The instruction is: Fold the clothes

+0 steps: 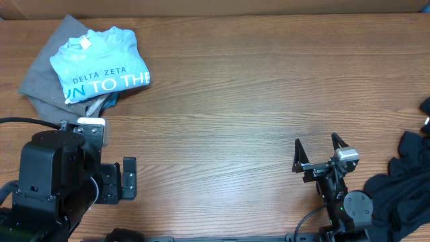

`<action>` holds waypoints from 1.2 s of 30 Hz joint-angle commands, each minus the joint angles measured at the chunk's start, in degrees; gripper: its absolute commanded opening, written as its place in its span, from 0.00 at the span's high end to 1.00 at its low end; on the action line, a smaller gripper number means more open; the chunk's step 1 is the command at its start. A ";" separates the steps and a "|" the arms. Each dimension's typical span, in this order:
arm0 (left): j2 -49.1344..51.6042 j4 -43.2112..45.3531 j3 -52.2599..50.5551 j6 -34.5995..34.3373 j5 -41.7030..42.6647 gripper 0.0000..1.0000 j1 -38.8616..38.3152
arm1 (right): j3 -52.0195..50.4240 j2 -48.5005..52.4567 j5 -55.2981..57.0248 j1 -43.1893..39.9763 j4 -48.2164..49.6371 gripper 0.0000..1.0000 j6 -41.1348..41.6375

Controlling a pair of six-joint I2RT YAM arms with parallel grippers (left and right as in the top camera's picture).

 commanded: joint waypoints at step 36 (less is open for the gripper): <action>-54.01 86.23 -82.58 -0.61 2.71 0.00 8.31 | -0.59 -0.42 0.13 -0.20 0.37 0.00 0.17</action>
